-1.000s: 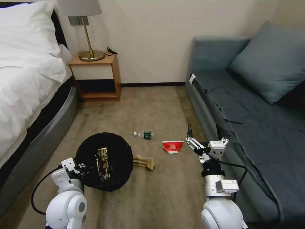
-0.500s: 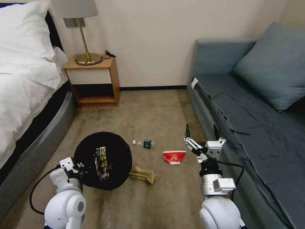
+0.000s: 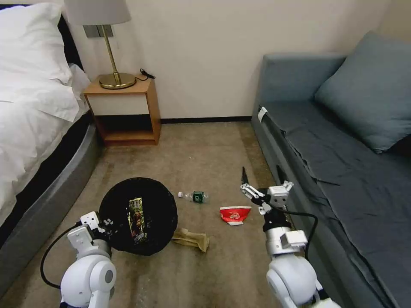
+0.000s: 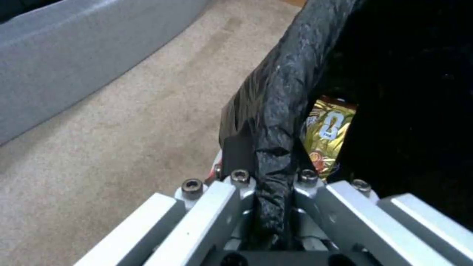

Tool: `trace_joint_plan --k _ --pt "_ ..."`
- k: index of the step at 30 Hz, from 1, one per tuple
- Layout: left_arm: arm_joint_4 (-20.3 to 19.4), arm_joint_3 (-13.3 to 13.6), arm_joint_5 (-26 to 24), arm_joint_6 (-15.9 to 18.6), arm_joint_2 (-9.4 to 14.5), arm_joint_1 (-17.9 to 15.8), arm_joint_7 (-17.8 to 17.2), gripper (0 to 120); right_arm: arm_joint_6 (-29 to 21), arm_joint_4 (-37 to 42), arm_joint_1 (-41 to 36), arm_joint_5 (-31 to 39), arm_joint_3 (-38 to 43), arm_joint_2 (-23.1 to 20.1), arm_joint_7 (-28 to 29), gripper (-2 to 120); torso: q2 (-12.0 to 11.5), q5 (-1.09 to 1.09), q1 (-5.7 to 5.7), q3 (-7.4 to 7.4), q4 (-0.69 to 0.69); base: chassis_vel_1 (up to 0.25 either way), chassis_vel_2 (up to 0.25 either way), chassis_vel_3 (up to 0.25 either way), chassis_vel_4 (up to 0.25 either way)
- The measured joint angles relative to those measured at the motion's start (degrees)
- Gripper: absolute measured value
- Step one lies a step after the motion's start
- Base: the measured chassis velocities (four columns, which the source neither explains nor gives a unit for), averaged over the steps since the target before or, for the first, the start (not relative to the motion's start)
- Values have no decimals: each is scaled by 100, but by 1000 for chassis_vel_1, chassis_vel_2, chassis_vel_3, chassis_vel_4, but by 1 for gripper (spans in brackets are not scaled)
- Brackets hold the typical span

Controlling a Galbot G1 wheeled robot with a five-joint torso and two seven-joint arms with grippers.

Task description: Pick up the trash bin, then pick up the garbage on the floor and place it into the trash bin.

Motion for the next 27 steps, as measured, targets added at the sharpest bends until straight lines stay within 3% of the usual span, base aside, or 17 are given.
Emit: trace_joint_plan --k 6,8,12,17,19,20,22,27 --pt "50 -40 11 -23 -22 7 1 2 112 -1364 1245 346 -729 -861 -727 100 0 -2 0 0 -1 0 0 0 0" --pt "56 -45 13 -26 -25 6 2 2 199 -1660 1472 416 -935 -955 -926 100 0 -1 0 0 0 0 0 0 0" --pt "86 -61 55 -52 -57 22 4 2 722 -3008 2606 499 -2004 -1198 -1923 100 0 -1 0 0 -1 0 0 0 0" --pt "91 -52 111 -69 -96 49 13 2 1210 -4116 3307 323 -2611 -1132 -2637 100 0 -2 0 0 2 0 0 0 0" --pt "91 -42 170 -86 -136 77 23 2 1715 -5175 3748 62 -2941 -957 -3245 99 0 0 0 0 -2 0 0 0 0" --pt "91 -42 170 -86 -136 77 23 2 1715 -5175 3748 62 -2941 -957 -3245 99 0 0 0 0 -2 0 0 0 0" --pt "72 -36 214 -102 -169 119 32 2 2057 -5957 4021 -109 -3149 -822 -3735 100 0 -1 0 0 -1 0 0 0 0" --pt "57 -40 285 -166 -207 188 52 2 2100 -6751 4289 -329 -3272 -607 -4086 100 0 -3 1 0 -2 0 0 0 0"
